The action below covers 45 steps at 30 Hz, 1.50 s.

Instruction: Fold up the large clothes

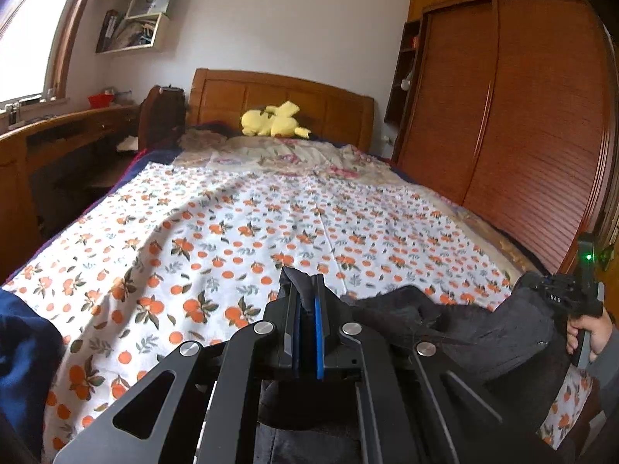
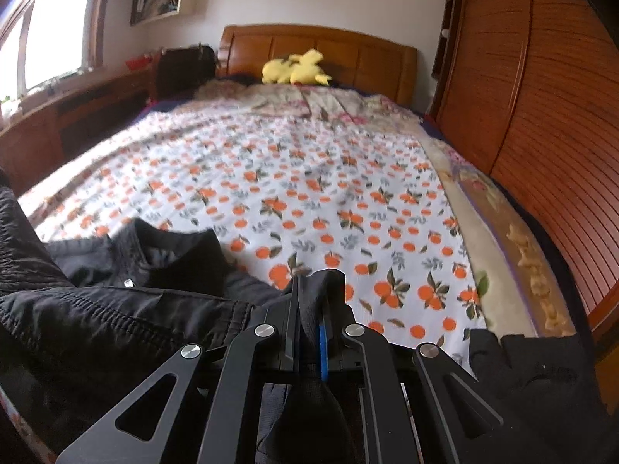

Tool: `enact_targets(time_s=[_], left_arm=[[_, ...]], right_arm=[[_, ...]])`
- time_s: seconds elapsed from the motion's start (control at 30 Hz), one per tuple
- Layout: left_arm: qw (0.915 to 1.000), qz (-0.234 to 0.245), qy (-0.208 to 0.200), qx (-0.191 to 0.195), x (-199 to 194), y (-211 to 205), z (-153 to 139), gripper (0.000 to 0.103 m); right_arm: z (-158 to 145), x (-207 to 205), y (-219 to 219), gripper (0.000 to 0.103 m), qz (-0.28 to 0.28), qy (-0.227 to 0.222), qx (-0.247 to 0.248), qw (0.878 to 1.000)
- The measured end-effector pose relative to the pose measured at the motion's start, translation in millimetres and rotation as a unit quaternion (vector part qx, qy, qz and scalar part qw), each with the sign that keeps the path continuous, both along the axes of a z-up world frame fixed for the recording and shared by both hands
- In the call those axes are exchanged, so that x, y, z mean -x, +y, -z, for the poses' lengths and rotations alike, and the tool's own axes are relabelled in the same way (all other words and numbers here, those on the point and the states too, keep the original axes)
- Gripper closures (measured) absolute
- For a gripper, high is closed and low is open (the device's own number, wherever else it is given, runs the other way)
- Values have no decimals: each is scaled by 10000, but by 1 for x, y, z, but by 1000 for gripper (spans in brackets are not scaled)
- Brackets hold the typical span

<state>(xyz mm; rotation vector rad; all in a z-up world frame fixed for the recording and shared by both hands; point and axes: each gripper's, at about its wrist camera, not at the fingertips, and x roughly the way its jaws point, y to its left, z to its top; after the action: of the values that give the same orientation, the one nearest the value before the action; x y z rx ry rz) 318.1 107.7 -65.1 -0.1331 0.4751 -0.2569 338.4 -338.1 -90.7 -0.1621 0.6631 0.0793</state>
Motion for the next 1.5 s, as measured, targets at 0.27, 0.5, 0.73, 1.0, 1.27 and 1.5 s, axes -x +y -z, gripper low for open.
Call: enact_targets(time_s=[0.27, 0.5, 0.73, 1.0, 1.27, 1.5], left_arm=[[9997, 62, 221, 40, -8, 5, 23, 97], [9986, 27, 529, 53, -19, 14, 37, 93], [9969, 25, 755, -235, -24, 17, 51, 82], [9964, -292, 709, -355, -21, 40, 53, 32], [9971, -311, 577, -398, -13, 42, 45, 21], [9971, -200, 573, -465, -9, 34, 45, 16]], right_arm=[[31, -9, 6, 94, 378, 273, 115, 9988], [39, -15, 12, 92, 493, 470, 259, 9973], [28, -9, 20, 92, 508, 486, 359, 9969], [-12, 23, 34, 42, 503, 59, 670, 9965], [-22, 32, 100, 42, -381, -58, 278, 9989], [-7, 22, 177, 42, -1309, 127, 180, 9911]])
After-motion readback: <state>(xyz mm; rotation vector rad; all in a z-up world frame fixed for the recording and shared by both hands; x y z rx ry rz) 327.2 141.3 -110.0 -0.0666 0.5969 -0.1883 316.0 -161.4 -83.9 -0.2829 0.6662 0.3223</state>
